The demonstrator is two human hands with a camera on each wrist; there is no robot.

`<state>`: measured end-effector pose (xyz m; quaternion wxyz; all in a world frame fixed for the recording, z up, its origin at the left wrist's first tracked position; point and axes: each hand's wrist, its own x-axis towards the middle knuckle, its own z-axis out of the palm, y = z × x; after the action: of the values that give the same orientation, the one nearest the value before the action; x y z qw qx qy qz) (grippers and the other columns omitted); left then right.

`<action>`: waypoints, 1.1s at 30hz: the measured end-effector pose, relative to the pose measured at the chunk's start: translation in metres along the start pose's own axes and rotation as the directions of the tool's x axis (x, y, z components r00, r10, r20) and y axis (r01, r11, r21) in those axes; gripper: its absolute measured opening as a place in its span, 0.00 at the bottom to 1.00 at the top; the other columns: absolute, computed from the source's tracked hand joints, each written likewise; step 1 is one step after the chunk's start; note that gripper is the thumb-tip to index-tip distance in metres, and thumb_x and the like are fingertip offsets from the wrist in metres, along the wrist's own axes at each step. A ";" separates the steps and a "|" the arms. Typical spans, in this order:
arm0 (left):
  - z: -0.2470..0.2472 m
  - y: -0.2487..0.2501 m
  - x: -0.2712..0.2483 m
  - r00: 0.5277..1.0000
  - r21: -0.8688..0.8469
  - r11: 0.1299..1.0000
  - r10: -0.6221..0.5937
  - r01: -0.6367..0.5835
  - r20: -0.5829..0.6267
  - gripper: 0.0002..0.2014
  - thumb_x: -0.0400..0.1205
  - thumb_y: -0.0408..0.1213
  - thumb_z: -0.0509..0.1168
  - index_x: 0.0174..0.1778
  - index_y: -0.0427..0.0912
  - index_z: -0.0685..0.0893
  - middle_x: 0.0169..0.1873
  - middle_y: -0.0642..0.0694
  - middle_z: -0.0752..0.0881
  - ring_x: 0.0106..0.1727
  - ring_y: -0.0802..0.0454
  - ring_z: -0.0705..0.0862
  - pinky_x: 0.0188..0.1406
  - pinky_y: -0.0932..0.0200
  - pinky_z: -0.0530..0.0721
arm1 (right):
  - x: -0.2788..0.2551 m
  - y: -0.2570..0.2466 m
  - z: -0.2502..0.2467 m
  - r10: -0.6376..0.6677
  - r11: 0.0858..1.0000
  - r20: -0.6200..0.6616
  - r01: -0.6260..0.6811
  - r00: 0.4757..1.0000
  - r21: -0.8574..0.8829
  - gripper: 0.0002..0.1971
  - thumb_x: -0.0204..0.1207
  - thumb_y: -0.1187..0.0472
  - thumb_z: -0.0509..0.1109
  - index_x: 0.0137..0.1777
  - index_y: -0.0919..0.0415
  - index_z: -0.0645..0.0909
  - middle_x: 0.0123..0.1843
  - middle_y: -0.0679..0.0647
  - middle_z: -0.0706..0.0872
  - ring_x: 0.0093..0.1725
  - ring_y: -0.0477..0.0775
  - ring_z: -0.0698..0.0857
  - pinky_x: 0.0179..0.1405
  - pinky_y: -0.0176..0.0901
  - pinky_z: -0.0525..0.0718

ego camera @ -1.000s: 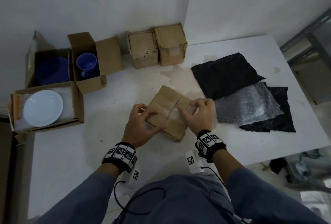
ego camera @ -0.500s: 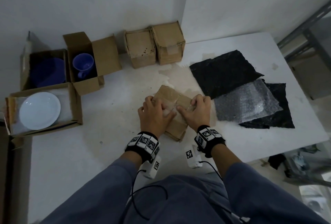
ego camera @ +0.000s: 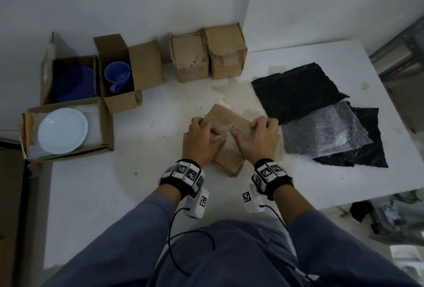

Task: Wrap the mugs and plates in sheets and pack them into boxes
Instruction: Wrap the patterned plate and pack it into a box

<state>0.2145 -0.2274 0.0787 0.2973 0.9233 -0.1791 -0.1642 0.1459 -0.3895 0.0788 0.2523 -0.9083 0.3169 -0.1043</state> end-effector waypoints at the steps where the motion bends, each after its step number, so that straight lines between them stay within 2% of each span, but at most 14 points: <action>1: -0.004 -0.003 0.000 0.999 -0.048 0.999 0.006 -0.004 0.040 0.17 0.74 0.55 0.72 0.53 0.52 0.81 0.66 0.48 0.71 0.65 0.46 0.78 0.64 0.45 0.79 | -0.002 0.001 -0.001 0.003 1.000 -0.024 -0.003 1.000 0.021 0.31 0.59 0.37 0.80 0.51 0.55 0.70 0.53 0.52 0.69 0.49 0.52 0.71 0.47 0.46 0.75; 3: -0.012 -0.009 -0.004 0.993 -0.151 0.988 0.035 -0.018 0.113 0.18 0.76 0.57 0.69 0.56 0.51 0.82 0.69 0.50 0.69 0.66 0.49 0.78 0.67 0.46 0.79 | -0.010 0.005 -0.001 0.102 0.983 0.019 -0.104 0.995 0.151 0.34 0.59 0.39 0.81 0.54 0.55 0.67 0.55 0.52 0.72 0.47 0.51 0.75 0.44 0.46 0.79; 6: -0.027 -0.017 -0.015 0.974 -0.249 0.968 0.095 -0.041 0.207 0.25 0.72 0.60 0.66 0.63 0.53 0.80 0.72 0.56 0.65 0.69 0.55 0.74 0.70 0.46 0.78 | -0.017 0.009 0.003 0.233 0.913 0.200 -0.285 0.952 0.292 0.34 0.58 0.32 0.77 0.52 0.48 0.62 0.52 0.52 0.80 0.46 0.54 0.83 0.46 0.57 0.86; 9: -0.039 -0.032 -0.029 0.932 -0.182 0.980 0.134 -0.075 0.338 0.42 0.64 0.56 0.81 0.75 0.60 0.71 0.79 0.62 0.52 0.73 0.59 0.66 0.73 0.51 0.76 | -0.007 0.003 0.006 0.176 0.923 0.241 -0.245 0.954 0.296 0.33 0.59 0.34 0.77 0.53 0.48 0.64 0.51 0.53 0.82 0.46 0.55 0.84 0.47 0.58 0.87; 11: -0.043 -0.042 -0.035 0.928 -0.067 0.993 0.118 -0.101 0.355 0.50 0.62 0.54 0.83 0.78 0.66 0.63 0.81 0.61 0.44 0.70 0.57 0.66 0.66 0.53 0.79 | 0.004 -0.013 0.007 0.122 0.925 0.283 -0.212 0.951 0.314 0.33 0.59 0.36 0.78 0.57 0.46 0.65 0.54 0.52 0.83 0.48 0.53 0.84 0.49 0.57 0.87; 13: -0.043 -0.050 -0.036 0.958 -0.049 0.997 0.077 -0.066 0.276 0.46 0.67 0.52 0.81 0.76 0.69 0.61 0.81 0.58 0.44 0.70 0.49 0.72 0.61 0.48 0.84 | 0.015 -0.030 0.008 0.013 0.927 0.357 -0.145 0.934 0.345 0.38 0.60 0.39 0.80 0.66 0.45 0.65 0.64 0.51 0.80 0.57 0.50 0.83 0.57 0.54 0.86; 15: -0.041 -0.058 -0.032 0.985 -0.104 0.994 0.058 -0.042 0.161 0.40 0.71 0.51 0.79 0.74 0.69 0.63 0.80 0.54 0.49 0.70 0.43 0.75 0.59 0.44 0.86 | 0.019 -0.044 0.009 -0.172 0.927 0.409 0.007 0.896 0.376 0.45 0.61 0.44 0.82 0.76 0.48 0.63 0.74 0.51 0.69 0.67 0.48 0.75 0.66 0.49 0.81; 17: -0.038 -0.061 -0.023 0.993 -0.136 0.989 0.064 -0.050 0.097 0.38 0.72 0.50 0.79 0.74 0.67 0.65 0.80 0.53 0.52 0.69 0.44 0.76 0.58 0.45 0.86 | 0.017 -0.049 0.010 -0.337 0.925 0.437 0.209 0.834 0.316 0.46 0.61 0.42 0.79 0.79 0.49 0.63 0.81 0.52 0.57 0.74 0.53 0.69 0.72 0.52 0.76; 19: -0.034 -0.058 -0.010 0.995 -0.139 0.988 0.074 -0.064 0.066 0.38 0.71 0.49 0.79 0.74 0.65 0.66 0.81 0.52 0.52 0.68 0.44 0.77 0.58 0.44 0.86 | 0.014 -0.047 0.013 -0.398 0.914 0.457 0.385 0.796 0.125 0.42 0.59 0.35 0.71 0.76 0.44 0.68 0.85 0.55 0.49 0.78 0.62 0.64 0.75 0.61 0.70; 21: -0.029 -0.050 0.008 0.994 -0.133 0.989 0.081 -0.071 0.070 0.38 0.71 0.48 0.79 0.74 0.64 0.66 0.81 0.52 0.51 0.68 0.42 0.77 0.58 0.42 0.86 | 0.019 -0.039 0.015 -0.373 0.898 0.449 0.438 0.812 -0.045 0.39 0.62 0.31 0.64 0.75 0.42 0.69 0.86 0.58 0.47 0.81 0.66 0.59 0.79 0.69 0.60; 23: -0.024 -0.041 0.028 0.992 -0.138 0.987 0.098 -0.086 0.081 0.38 0.71 0.48 0.79 0.75 0.63 0.66 0.81 0.51 0.51 0.68 0.41 0.78 0.59 0.41 0.85 | 0.031 -0.038 0.013 -0.331 0.889 0.424 0.430 0.843 -0.160 0.38 0.64 0.32 0.59 0.76 0.42 0.68 0.86 0.58 0.49 0.83 0.68 0.54 0.81 0.71 0.49; 25: -0.019 -0.031 0.053 0.989 -0.142 0.985 0.115 -0.102 0.088 0.39 0.72 0.48 0.79 0.75 0.62 0.65 0.81 0.50 0.52 0.68 0.39 0.78 0.60 0.41 0.84 | 0.050 -0.041 0.010 -0.298 0.888 0.400 0.405 0.867 -0.218 0.37 0.64 0.37 0.61 0.77 0.45 0.69 0.86 0.59 0.52 0.84 0.67 0.51 0.80 0.71 0.43; 28: -0.016 -0.015 0.090 0.987 -0.144 0.984 0.122 -0.106 0.107 0.38 0.72 0.47 0.78 0.74 0.61 0.66 0.80 0.49 0.52 0.68 0.38 0.77 0.63 0.41 0.83 | 0.081 -0.045 0.010 -0.256 0.899 0.368 0.359 0.894 -0.249 0.35 0.66 0.44 0.71 0.76 0.47 0.70 0.84 0.61 0.55 0.84 0.67 0.51 0.81 0.73 0.46; 33: -0.015 -0.005 0.124 0.981 -0.129 0.988 0.108 -0.088 0.161 0.38 0.69 0.50 0.78 0.72 0.66 0.65 0.78 0.49 0.53 0.62 0.35 0.80 0.61 0.40 0.83 | 0.114 -0.050 0.013 -0.202 0.915 0.370 0.310 0.907 -0.260 0.34 0.65 0.44 0.74 0.72 0.50 0.72 0.84 0.61 0.56 0.83 0.68 0.52 0.81 0.71 0.51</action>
<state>0.3308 -0.2692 0.0625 0.3443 0.8767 -0.2384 -0.2367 0.2650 -0.4226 0.0976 0.1396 -0.9749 0.1583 0.0709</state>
